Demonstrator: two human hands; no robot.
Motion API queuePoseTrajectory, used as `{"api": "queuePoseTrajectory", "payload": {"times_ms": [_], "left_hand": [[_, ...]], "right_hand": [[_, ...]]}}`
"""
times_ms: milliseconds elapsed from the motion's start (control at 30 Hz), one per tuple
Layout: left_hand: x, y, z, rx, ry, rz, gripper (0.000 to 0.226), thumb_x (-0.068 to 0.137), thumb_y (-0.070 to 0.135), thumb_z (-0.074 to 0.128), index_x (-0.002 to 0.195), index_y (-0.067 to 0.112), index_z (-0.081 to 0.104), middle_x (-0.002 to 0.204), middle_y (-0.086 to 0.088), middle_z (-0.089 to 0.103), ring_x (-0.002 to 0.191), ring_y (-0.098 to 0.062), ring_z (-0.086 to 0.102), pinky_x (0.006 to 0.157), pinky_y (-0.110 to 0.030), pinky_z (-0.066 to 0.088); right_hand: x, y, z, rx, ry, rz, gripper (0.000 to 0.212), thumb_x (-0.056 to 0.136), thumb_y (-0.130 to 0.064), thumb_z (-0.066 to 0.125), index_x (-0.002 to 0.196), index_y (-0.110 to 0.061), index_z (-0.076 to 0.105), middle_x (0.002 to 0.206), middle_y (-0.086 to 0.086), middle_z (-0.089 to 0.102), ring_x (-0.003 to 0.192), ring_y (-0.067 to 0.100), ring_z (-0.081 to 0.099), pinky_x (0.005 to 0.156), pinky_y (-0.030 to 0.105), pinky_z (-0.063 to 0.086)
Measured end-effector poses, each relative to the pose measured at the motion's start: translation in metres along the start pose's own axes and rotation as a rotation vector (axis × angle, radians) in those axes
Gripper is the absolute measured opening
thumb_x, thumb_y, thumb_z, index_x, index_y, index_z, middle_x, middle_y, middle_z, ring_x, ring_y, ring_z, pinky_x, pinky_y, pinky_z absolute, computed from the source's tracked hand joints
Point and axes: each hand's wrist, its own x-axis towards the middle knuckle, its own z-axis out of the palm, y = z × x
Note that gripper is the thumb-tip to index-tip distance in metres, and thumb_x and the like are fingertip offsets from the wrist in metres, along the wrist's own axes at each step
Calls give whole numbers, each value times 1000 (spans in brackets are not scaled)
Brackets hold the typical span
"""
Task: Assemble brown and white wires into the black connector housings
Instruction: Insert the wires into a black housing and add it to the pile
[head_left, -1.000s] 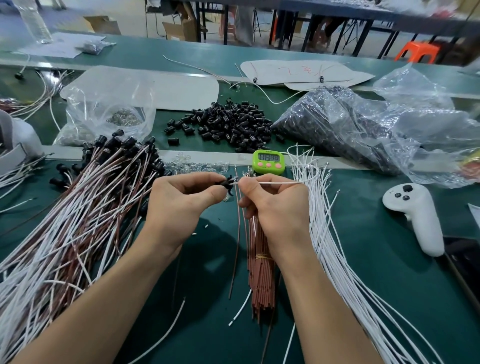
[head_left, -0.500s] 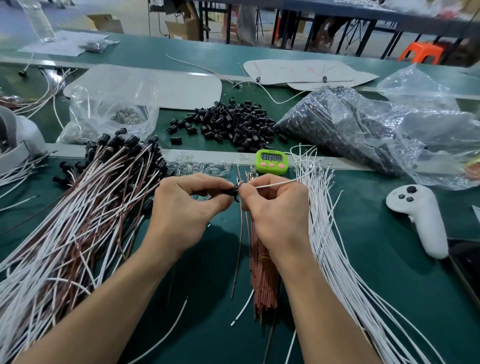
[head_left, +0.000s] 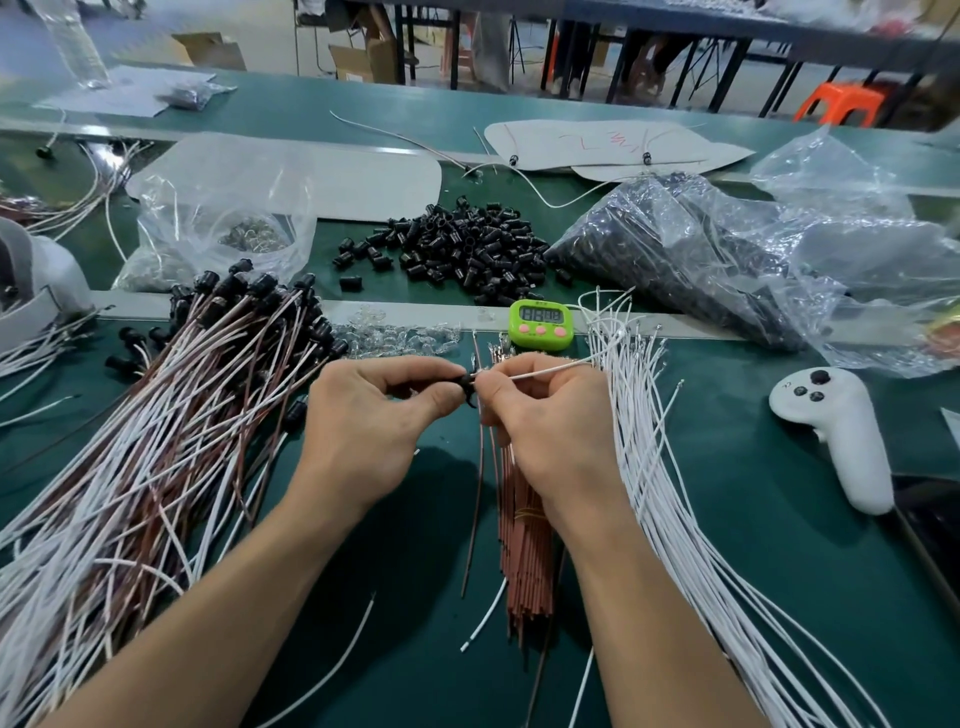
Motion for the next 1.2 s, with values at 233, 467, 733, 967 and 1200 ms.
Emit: {"api": "queuePoseTrajectory", "payload": {"times_ms": [233,467,733,967,1200], "left_hand": [[-2,0,5,-90,10,-39,33,75,3,86,80,36,83,77,5,79,74,-12,76,76,-26,62],[0,3,2,-156,-68,-12,33,75,-1,84,80,31,83,78,3,79,73,-9,75,72,-17,57],[-4,3,-1,-10,-41,90,32,72,1,88,82,31,83,79,9,79,77,-13,76,74,-21,59],[-4,4,0,-139,-33,40,34,68,-3,88,80,28,83,77,0,79,72,-17,76,69,-25,60],[-4,0,1,-55,-34,102,36,65,9,92,85,37,81,81,9,78,75,-7,72,72,-18,55]], "right_hand": [[3,2,-7,-66,85,5,18,84,-15,80,68,-17,75,59,-4,72,51,8,66,52,21,49],[-1,0,-1,45,10,-16,20,83,-13,79,65,-20,75,56,-3,70,49,6,63,49,18,45],[-2,-2,-2,179,-97,40,9,75,-22,76,67,-23,78,54,4,67,47,18,54,46,26,40],[1,-4,-12,259,-166,92,23,85,-5,80,65,-15,76,56,9,66,42,15,49,43,20,39],[2,-3,-14,262,-192,61,23,84,1,79,65,-12,75,56,11,67,44,16,52,44,20,40]]}}
